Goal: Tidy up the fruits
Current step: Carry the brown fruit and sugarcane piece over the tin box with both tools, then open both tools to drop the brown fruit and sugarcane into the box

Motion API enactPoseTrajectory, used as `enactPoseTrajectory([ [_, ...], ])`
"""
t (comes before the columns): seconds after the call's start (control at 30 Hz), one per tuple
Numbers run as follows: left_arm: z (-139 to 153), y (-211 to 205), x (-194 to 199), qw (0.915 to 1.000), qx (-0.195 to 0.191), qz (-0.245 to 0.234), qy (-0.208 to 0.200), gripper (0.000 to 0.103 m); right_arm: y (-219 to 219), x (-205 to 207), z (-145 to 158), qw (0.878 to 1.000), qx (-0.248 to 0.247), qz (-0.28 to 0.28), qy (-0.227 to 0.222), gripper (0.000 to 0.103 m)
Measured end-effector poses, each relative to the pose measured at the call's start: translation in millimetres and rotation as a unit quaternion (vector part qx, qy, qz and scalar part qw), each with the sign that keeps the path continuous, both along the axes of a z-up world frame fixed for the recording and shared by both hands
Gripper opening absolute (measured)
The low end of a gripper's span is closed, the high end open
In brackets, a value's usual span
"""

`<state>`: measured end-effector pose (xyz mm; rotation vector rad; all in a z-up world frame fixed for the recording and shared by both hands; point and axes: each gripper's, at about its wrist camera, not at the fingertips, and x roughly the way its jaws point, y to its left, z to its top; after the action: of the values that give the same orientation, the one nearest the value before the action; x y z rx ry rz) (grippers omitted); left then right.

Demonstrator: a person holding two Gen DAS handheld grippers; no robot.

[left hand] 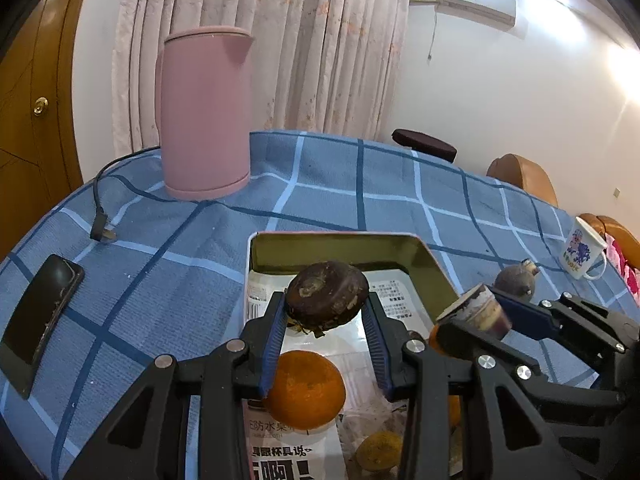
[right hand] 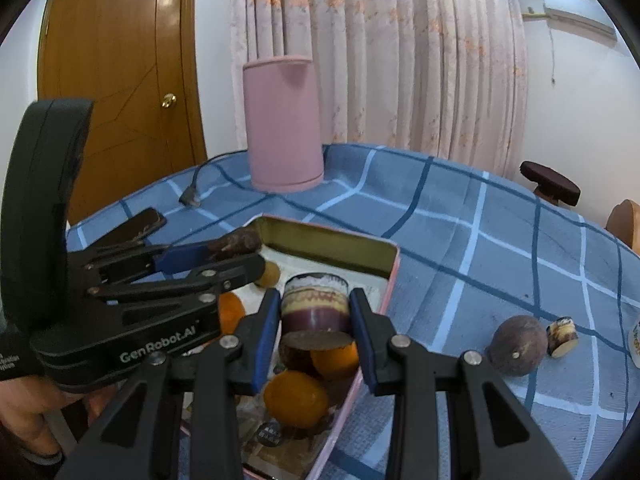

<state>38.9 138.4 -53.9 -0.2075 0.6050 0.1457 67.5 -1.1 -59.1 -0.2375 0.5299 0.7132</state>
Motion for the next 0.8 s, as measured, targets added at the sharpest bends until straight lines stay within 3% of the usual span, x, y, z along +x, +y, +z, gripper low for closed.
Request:
enactPoseTrajectory([
  [0.27,-3,-1,3,0.9998,0.003,-0.004,0.018,0.041,-2,1,-3,1.000,-0.001,0.020,0.018,0.040],
  [0.43,-5,-1,-2,0.9996,0.008,0.003,0.025,0.045,-5,1,-6,0.999,0.003,0.023,0.023,0.052],
  [0.57,0,0,-10,0.9998,0.011,0.008,0.014,0.057,-11,-4,-2,1.000,0.015,0.024,0.010,0.060],
  [0.67,8,-1,-16,0.9995,0.020,0.024,0.003,0.075,-22,-7,4,0.999,0.028,0.022,0.002,0.067],
  [0.73,15,-5,-19,0.9997,0.017,0.016,-0.011,0.076,-33,-10,9,0.999,0.034,0.016,-0.010,0.075],
  [0.8,22,-14,-20,0.9996,0.014,0.005,-0.023,0.076,-49,-10,14,0.999,0.035,0.001,-0.022,0.076],
])
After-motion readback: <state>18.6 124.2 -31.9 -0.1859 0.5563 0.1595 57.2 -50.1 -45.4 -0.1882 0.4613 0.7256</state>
